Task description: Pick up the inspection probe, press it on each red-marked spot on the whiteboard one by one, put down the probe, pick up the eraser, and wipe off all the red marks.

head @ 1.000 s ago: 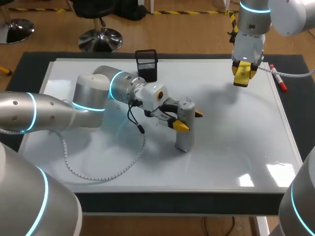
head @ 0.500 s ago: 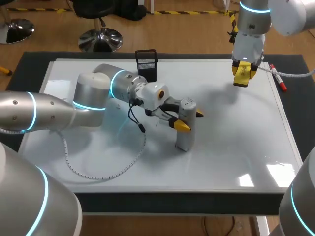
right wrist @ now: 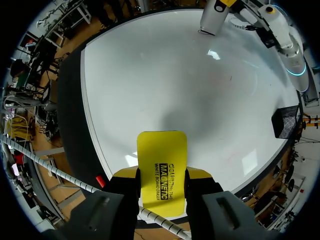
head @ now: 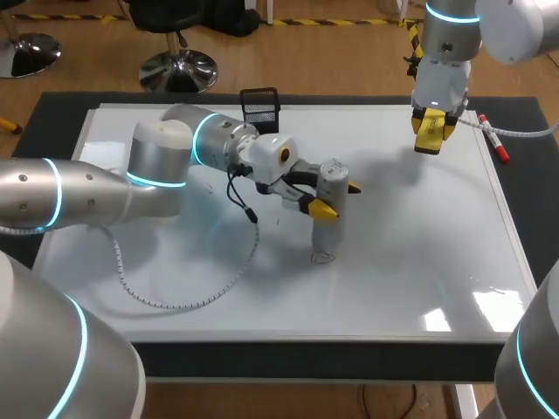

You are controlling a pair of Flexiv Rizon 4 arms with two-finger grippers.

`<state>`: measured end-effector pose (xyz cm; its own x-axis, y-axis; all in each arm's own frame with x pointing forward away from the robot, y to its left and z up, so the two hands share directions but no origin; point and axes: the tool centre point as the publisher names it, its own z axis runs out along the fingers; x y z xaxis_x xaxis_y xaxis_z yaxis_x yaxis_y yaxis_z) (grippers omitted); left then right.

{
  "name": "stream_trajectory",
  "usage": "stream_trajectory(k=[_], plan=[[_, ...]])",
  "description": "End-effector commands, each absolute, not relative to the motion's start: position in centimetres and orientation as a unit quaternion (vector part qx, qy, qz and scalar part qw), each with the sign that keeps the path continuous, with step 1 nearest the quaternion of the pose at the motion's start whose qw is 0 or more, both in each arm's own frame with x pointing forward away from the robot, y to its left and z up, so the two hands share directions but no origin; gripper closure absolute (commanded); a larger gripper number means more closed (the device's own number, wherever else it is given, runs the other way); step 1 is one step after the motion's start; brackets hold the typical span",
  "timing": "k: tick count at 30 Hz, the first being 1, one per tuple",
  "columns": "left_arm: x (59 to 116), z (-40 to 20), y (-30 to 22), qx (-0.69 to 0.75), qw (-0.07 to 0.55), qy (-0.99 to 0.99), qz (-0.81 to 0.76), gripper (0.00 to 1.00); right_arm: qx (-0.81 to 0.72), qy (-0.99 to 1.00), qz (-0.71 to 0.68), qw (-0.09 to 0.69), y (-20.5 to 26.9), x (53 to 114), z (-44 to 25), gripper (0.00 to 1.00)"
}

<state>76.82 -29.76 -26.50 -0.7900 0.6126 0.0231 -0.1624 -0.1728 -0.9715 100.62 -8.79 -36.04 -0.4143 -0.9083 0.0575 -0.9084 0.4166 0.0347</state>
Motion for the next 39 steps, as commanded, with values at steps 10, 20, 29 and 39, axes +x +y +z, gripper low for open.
stream_trajectory(k=[10,20,29,39], plan=[[82.0,-22.3,-26.0,-0.166,0.170,-0.620,0.747,1.00,0.541,-0.840,0.002,0.034,-8.9,100.6,-35.9,1.00],[87.1,-20.9,-21.3,-0.132,0.085,-0.648,0.746,1.00,0.541,-0.840,0.002,0.034,-8.9,100.6,-35.9,1.00],[90.8,-20.7,-17.5,-0.092,0.034,-0.666,0.740,1.00,0.541,-0.840,0.002,0.034,-8.9,100.6,-35.9,1.00],[93.2,-21.3,-14.3,-0.054,0.002,-0.675,0.736,1.00,0.541,-0.840,0.002,0.034,-8.9,100.6,-35.9,1.00]])
